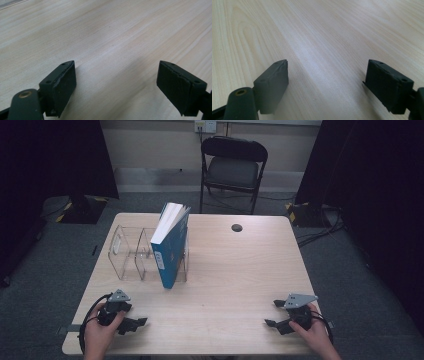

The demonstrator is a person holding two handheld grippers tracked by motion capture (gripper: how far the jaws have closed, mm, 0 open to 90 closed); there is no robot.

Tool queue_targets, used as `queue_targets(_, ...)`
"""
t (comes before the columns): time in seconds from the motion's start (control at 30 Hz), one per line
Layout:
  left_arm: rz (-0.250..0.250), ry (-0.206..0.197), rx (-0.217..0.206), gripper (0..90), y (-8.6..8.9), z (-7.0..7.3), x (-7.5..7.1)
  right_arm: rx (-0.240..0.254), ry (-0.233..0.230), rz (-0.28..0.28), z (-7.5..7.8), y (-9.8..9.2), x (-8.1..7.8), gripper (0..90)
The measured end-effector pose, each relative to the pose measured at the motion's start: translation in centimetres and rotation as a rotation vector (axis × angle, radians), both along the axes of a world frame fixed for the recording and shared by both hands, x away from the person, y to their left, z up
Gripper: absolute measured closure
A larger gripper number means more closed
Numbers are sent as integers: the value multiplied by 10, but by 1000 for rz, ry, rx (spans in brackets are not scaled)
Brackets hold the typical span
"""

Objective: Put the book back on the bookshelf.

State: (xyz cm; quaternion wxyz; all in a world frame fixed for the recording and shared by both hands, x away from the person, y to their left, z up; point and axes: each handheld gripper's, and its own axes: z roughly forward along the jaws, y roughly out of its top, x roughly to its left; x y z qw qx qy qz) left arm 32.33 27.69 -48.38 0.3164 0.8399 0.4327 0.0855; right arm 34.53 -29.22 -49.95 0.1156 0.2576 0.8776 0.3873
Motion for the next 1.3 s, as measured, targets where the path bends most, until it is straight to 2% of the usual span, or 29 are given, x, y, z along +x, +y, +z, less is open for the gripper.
queue_targets(0.23,-3,-22,-8,153,2,-2,-1,-2,-1,-1,0,0,0,182)
queue_targets(0.4,-14,-66,40,139,-2,-5,-2,0,0,0,0,0,0,182)
queue_targets(0.57,-38,-69,40,33,-5,-9,-3,-1,-1,0,0,0,0,182)
queue_targets(0.67,-53,-78,82,0,-8,-10,-2,0,0,0,0,0,0,182)
queue_targets(0.83,-47,-88,83,0,-8,-10,-2,0,0,0,0,0,0,182)
queue_targets(0.9,-36,-104,63,0,-7,-12,-3,0,0,0,0,0,0,181)
queue_targets(1.0,-28,-179,6,0,-2,-20,-2,0,0,0,0,0,0,182)
queue_targets(1.3,-31,-183,14,0,-2,-19,0,-2,0,-2,0,0,0,181)
